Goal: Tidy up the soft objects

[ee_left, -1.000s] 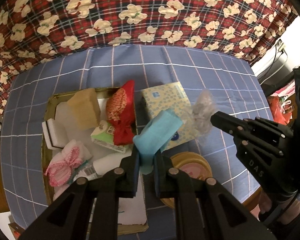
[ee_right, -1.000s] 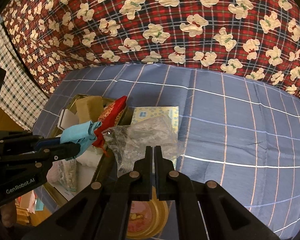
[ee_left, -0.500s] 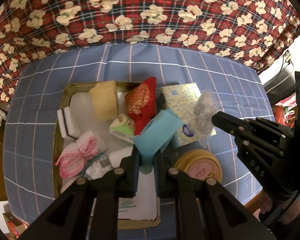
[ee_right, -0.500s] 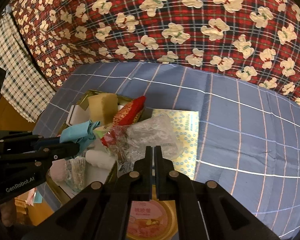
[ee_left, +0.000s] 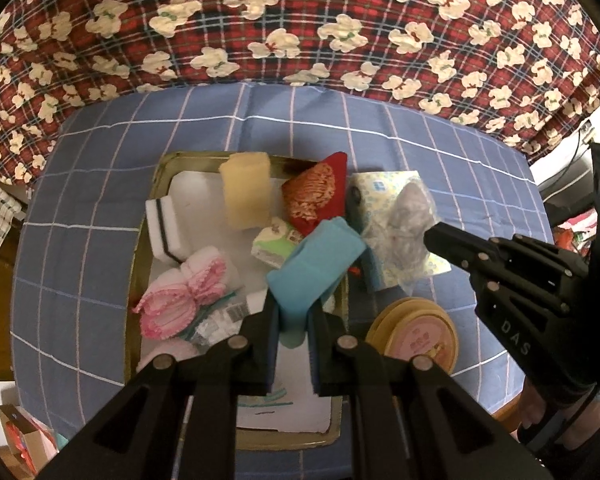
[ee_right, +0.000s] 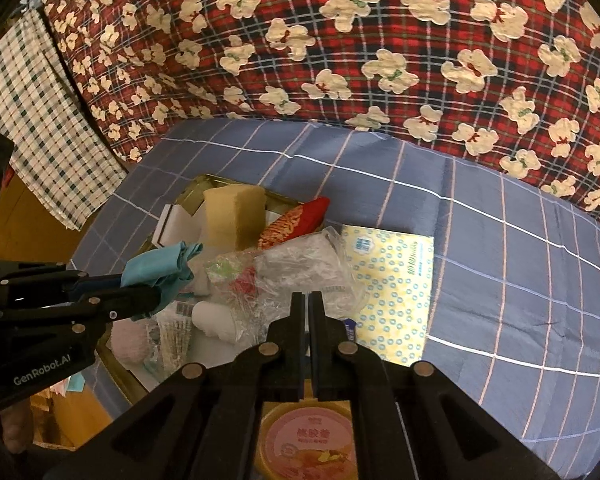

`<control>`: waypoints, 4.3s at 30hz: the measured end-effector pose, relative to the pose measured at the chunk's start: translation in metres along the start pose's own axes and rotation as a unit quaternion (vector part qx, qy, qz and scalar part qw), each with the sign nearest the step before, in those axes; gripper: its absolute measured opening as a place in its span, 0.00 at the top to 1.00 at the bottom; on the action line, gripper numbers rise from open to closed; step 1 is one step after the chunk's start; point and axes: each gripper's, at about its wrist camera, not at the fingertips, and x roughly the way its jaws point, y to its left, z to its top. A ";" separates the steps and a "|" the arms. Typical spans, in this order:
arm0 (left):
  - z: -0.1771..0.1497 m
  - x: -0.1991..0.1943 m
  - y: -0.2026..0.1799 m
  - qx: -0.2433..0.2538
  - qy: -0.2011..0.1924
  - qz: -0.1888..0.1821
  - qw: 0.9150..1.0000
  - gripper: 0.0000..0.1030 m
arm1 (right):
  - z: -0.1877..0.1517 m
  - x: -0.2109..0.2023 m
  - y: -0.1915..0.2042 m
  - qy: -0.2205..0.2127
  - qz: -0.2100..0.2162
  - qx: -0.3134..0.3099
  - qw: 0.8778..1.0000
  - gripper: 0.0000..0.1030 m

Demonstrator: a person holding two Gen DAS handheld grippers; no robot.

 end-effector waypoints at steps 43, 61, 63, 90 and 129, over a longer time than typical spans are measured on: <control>-0.032 0.024 0.084 -0.088 0.047 0.044 0.994 0.91 | 0.011 0.066 0.080 0.057 0.051 -0.092 0.993 0.98; -0.032 0.034 0.083 -0.078 0.073 0.062 0.992 0.43 | 0.007 0.092 0.087 0.088 0.066 -0.104 0.988 0.49; -0.031 0.027 0.082 -0.078 0.067 0.066 0.992 0.39 | 0.009 0.087 0.087 0.085 0.068 -0.103 0.989 0.48; -0.033 -0.035 0.070 -0.074 -0.025 0.099 0.992 0.33 | 0.015 0.011 0.080 0.008 0.033 -0.102 0.994 0.47; -0.033 -0.034 0.054 -0.070 -0.010 0.087 0.994 0.32 | 0.010 0.001 0.060 0.003 0.024 -0.065 0.998 0.47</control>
